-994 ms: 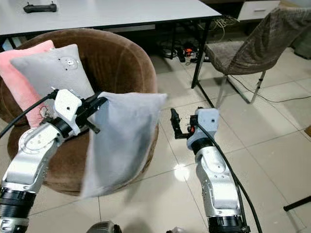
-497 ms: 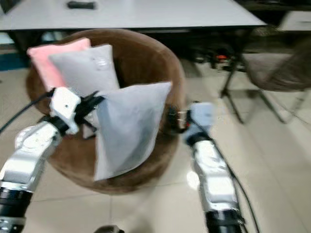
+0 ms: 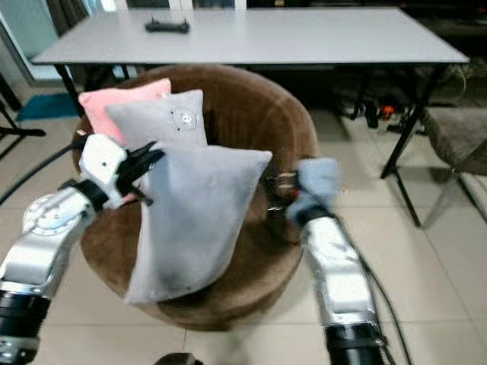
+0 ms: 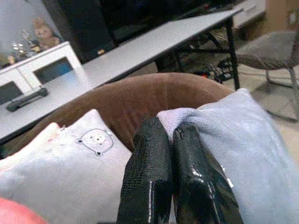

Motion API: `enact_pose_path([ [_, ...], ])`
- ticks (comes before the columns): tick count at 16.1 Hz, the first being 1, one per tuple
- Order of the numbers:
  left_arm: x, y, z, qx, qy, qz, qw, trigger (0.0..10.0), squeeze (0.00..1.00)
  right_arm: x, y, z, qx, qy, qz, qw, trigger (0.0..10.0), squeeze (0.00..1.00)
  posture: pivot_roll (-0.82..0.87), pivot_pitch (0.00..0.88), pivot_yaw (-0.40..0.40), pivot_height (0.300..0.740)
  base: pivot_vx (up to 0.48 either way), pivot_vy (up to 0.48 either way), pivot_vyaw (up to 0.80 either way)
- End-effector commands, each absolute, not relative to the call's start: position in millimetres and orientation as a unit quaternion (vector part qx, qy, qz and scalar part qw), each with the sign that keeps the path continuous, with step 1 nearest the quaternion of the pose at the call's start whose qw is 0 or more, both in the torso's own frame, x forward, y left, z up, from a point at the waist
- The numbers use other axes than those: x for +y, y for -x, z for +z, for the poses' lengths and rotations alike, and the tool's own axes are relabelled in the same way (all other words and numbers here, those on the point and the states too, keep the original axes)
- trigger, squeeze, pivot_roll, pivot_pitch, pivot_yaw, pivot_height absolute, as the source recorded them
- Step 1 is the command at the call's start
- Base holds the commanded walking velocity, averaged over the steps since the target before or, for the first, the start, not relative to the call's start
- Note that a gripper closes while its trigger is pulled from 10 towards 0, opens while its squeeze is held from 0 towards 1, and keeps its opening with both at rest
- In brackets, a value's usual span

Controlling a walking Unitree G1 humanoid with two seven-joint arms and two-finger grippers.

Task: Move the pillow to the sofa from floor

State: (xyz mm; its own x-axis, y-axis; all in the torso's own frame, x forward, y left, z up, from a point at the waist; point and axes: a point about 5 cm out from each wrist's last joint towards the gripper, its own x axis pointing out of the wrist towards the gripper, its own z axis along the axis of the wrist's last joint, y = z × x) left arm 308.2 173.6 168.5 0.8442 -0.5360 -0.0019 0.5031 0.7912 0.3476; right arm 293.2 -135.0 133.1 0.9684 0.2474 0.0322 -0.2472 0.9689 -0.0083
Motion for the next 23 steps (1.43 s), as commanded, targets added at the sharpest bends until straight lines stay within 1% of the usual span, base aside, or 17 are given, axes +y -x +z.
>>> enact_pose_path([
  [1,169.2,-310.7,178.3,-0.078,-0.182,-0.293,0.936,10.0,0.00,-141.7,-294.2,134.4,-0.019,0.020,0.125,0.992,10.0,0.00,0.06,0.000,0.040,0.740,0.000,0.000,0.00],
  [4,171.3,-327.2,171.6,-0.062,-0.225,-0.314,0.920,10.0,0.00,-143.6,-301.1,138.8,-0.024,0.032,0.132,0.990,10.0,0.00,0.07,0.000,0.021,0.740,0.000,0.000,0.00],
  [5,168.0,-338.4,170.4,-0.057,-0.240,-0.325,0.913,10.0,0.00,-144.4,-304.4,139.9,-0.025,0.037,0.132,0.990,10.0,0.00,0.07,0.000,0.018,0.740,0.000,0.000,0.00],
  [6,166.7,-341.4,170.4,-0.056,-0.243,-0.328,0.911,10.0,0.00,-144.4,-305.3,140.2,-0.025,0.038,0.133,0.990,10.0,0.00,0.07,0.000,0.018,0.740,0.000,0.000,0.00],
  [8,149.0,-362.2,178.2,-0.066,-0.267,-0.353,0.894,10.0,0.00,-144.7,-310.3,145.5,-0.032,0.047,0.133,0.990,10.0,0.00,0.05,0.000,0.023,0.740,0.000,0.000,0.00],
  [10,135.9,-369.3,191.0,-0.091,-0.271,-0.373,0.882,10.0,0.00,-148.0,-310.9,148.0,-0.037,0.051,0.126,0.990,10.0,0.00,0.03,0.000,0.037,0.740,0.000,0.000,0.00],
  [12,123.8,-371.1,199.2,-0.112,-0.257,-0.400,0.872,10.0,0.00,-150.0,-310.3,148.4,-0.038,0.053,0.121,0.991,10.0,0.00,0.02,0.000,0.039,0.740,0.000,0.000,0.00],
  [13,116.0,-370.5,199.5,-0.121,-0.251,-0.423,0.862,10.0,0.00,-150.4,-309.5,147.8,-0.039,0.054,0.119,0.991,10.0,0.00,0.02,0.000,0.039,0.740,0.000,0.000,0.00],
  [15,112.7,-369.3,194.0,-0.120,-0.255,-0.437,0.854,10.0,0.00,-149.2,-309.1,147.2,-0.039,0.054,0.120,0.991,10.0,0.00,0.02,0.000,0.037,0.740,0.000,0.000,0.00],
  [16,119.8,-361.3,168.9,-0.087,-0.279,-0.474,0.830,0.0,0.00,-141.9,-309.1,147.1,-0.039,0.054,0.132,0.989,10.0,0.00,0.03,0.000,0.026,0.740,0.000,0.000,0.00],
  [18,127.4,-354.1,151.5,-0.060,-0.306,-0.497,0.810,0.0,0.00,-136.7,-309.2,146.9,-0.038,0.055,0.142,0.988,10.0,0.00,0.03,0.000,0.022,0.740,0.000,0.000,0.00],
  [19,137.6,-346.2,131.5,-0.024,-0.327,-0.507,0.797,0.0,0.00,-129.5,-309.2,146.9,-0.039,0.058,0.158,0.985,10.0,0.00,0.03,0.000,0.019,0.740,0.000,0.000,0.00],
  [20,148.4,-338.7,114.9,0.009,-0.341,-0.509,0.790,0.0,0.00,-120.3,-309.3,147.2,-0.042,0.073,0.188,0.978,10.0,0.00,0.03,0.000,0.016,0.740,0.000,0.000,0.00],
  [21,153.3,-336.2,109.2,0.020,-0.345,-0.505,0.791,0.0,0.00,-115.4,-309.1,147.2,-0.044,0.083,0.210,0.973,10.0,0.00,0.03,0.000,0.016,0.740,0.000,0.000,0.00],
  [22,157.8,-336.0,107.2,0.025,-0.342,-0.495,0.799,0.0,0.00,-111.3,-308.9,145.8,-0.036,0.092,0.242,0.965,10.0,0.00,0.04,0.000,0.011,0.740,0.000,0.000,0.00],
  [23,162.5,-336.4,106.9,0.024,-0.344,-0.482,0.805,0.0,0.00,-107.9,-307.9,143.7,-0.027,0.108,0.284,0.952,10.0,0.00,0.05,0.000,0.005,0.740,0.000,0.000,0.00],
])
